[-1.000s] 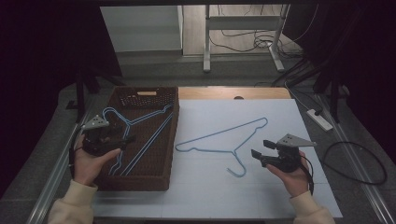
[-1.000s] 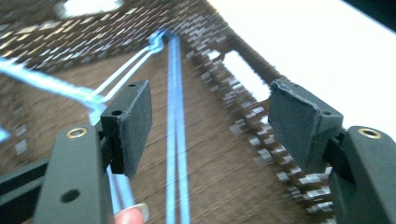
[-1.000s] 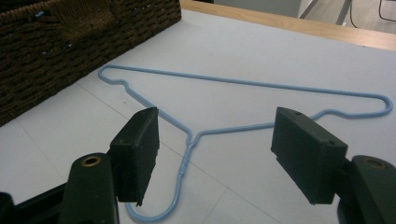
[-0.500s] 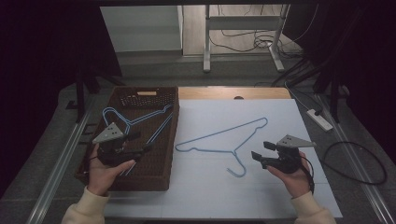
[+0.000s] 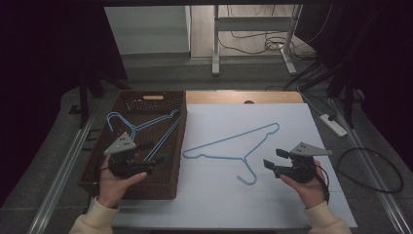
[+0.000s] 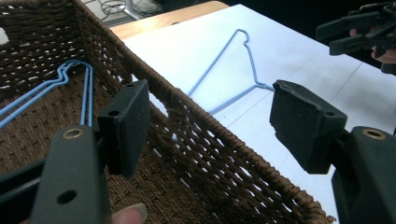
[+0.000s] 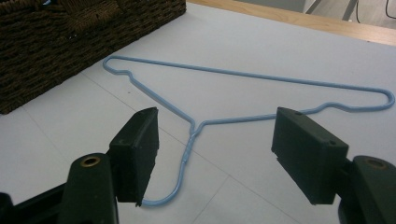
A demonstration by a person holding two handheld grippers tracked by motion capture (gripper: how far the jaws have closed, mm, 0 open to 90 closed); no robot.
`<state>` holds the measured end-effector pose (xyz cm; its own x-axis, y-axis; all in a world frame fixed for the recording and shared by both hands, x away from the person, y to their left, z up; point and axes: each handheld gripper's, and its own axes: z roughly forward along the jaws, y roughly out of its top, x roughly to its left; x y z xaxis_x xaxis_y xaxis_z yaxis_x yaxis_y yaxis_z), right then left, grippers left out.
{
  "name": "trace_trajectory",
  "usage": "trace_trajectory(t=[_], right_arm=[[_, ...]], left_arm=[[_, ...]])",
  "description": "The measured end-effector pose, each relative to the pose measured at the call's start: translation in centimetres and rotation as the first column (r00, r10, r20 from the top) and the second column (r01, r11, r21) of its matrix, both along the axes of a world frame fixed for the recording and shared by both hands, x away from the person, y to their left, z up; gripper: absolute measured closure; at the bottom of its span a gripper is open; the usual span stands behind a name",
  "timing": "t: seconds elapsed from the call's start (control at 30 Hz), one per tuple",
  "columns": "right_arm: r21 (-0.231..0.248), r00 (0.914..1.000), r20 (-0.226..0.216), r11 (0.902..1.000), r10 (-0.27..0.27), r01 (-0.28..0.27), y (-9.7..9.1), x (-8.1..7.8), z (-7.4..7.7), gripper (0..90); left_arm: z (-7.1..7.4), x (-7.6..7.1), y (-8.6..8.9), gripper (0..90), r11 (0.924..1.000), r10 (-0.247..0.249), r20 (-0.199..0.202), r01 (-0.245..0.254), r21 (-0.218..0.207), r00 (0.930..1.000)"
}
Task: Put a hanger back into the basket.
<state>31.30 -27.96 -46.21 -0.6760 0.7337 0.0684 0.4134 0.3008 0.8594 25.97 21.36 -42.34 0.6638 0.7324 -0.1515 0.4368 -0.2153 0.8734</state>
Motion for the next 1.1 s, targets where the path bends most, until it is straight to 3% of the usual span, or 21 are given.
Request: trace_trajectory(t=[0.7, 1.1], right_arm=[[-0.043, 0.9999, 0.004, 0.999, 0.012, -0.012, 0.6, -0.1, -0.3, 32.7], [-0.131, 0.9994, -0.003, 0.9908, 0.035, -0.035, 1.7, -0.7, -0.1, 32.7]], left_arm=[[-0.9, 0.1, -0.7, 29.9, 0.9997, -0.015, -0.022, 0.016, 0.018, 0.9996], [-1.2, 0.0, -0.8, 30.1, 0.9995, -0.023, -0.03, 0.024, 0.023, 0.9993]])
